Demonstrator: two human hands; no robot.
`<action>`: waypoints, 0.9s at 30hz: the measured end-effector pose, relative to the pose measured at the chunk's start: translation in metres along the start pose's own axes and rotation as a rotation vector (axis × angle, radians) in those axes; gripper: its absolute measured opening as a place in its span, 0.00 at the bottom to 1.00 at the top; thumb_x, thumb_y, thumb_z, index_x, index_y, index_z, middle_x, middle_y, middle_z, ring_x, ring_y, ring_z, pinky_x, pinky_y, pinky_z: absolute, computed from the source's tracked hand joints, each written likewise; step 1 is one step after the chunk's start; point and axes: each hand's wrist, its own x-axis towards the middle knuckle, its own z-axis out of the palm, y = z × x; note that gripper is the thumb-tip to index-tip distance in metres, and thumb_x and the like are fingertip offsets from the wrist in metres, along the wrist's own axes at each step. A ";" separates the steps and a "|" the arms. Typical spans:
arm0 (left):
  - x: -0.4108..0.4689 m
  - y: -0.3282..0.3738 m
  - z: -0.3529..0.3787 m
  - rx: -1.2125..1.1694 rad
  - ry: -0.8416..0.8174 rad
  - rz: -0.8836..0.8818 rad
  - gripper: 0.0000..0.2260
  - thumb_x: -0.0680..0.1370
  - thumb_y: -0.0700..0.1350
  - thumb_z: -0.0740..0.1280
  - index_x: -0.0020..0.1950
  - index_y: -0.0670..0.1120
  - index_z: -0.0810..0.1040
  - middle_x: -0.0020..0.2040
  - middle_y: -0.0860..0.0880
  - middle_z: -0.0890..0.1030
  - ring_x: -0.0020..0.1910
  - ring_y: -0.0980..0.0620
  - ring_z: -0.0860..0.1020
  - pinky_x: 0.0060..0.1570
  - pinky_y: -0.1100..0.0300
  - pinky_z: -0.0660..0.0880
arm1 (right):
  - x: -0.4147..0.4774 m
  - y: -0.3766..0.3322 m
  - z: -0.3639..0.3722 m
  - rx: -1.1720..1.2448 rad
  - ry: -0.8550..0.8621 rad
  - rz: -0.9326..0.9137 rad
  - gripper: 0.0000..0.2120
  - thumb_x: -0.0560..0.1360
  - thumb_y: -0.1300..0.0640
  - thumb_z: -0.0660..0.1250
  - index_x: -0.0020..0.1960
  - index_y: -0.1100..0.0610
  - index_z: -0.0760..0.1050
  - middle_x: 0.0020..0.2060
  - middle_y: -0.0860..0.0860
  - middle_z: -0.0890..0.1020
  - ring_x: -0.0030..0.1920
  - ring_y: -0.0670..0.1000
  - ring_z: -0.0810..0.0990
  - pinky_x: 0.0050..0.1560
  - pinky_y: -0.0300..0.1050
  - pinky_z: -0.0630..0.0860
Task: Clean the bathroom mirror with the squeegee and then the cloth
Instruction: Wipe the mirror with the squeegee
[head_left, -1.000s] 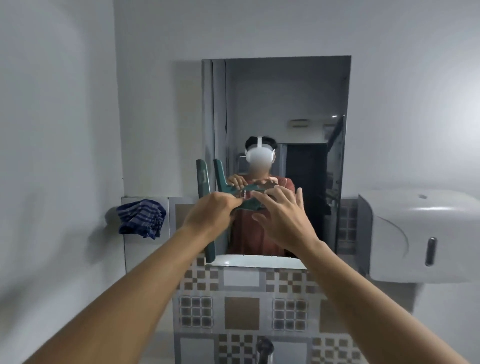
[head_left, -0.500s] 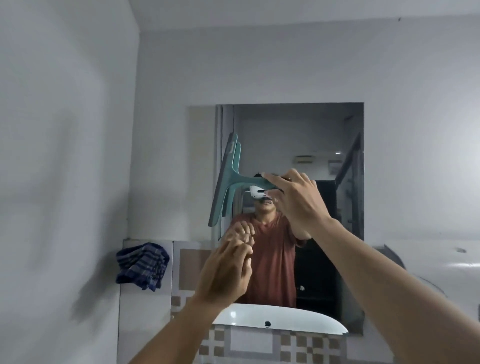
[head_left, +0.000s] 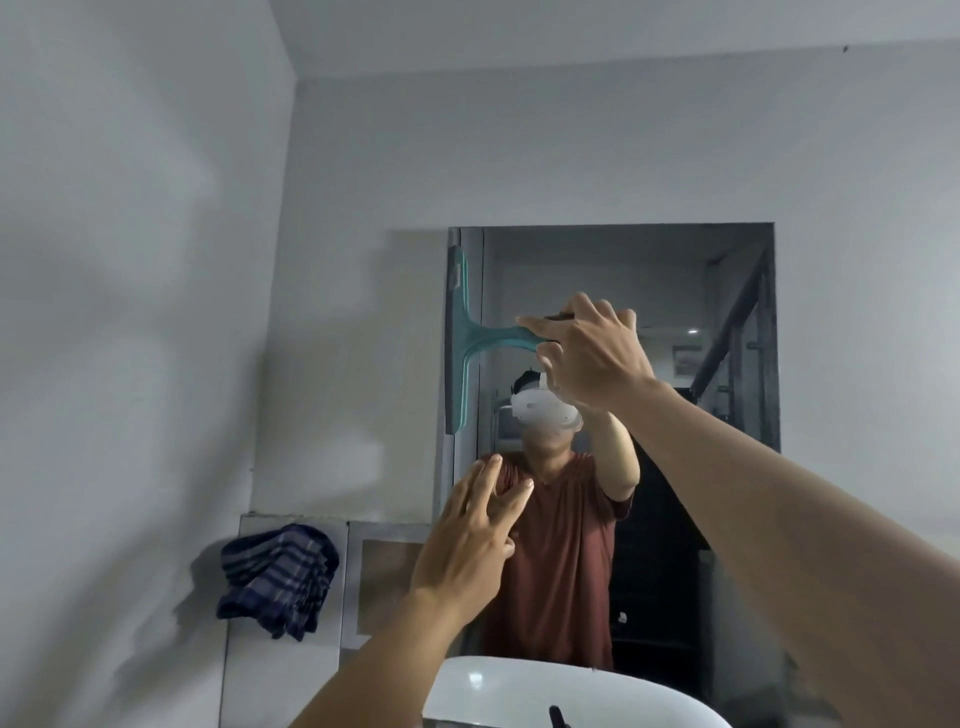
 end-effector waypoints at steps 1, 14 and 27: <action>0.000 -0.001 0.001 0.002 0.007 0.004 0.34 0.81 0.44 0.65 0.82 0.55 0.51 0.83 0.43 0.47 0.81 0.41 0.46 0.79 0.49 0.52 | 0.002 0.000 0.000 -0.019 0.014 -0.014 0.20 0.83 0.47 0.60 0.73 0.34 0.67 0.57 0.52 0.74 0.56 0.58 0.73 0.59 0.58 0.66; 0.001 -0.003 0.001 0.003 -0.010 -0.002 0.34 0.82 0.45 0.63 0.82 0.58 0.47 0.83 0.46 0.43 0.81 0.43 0.42 0.78 0.51 0.53 | 0.015 0.017 -0.016 -0.080 0.055 0.031 0.20 0.83 0.50 0.60 0.74 0.36 0.68 0.56 0.53 0.74 0.56 0.58 0.74 0.57 0.57 0.67; 0.003 -0.007 0.006 0.002 0.005 -0.007 0.39 0.73 0.45 0.75 0.80 0.57 0.60 0.81 0.43 0.59 0.79 0.39 0.60 0.69 0.47 0.72 | -0.017 0.064 -0.038 -0.145 0.023 0.125 0.21 0.82 0.48 0.61 0.74 0.35 0.67 0.58 0.51 0.74 0.59 0.57 0.73 0.58 0.56 0.67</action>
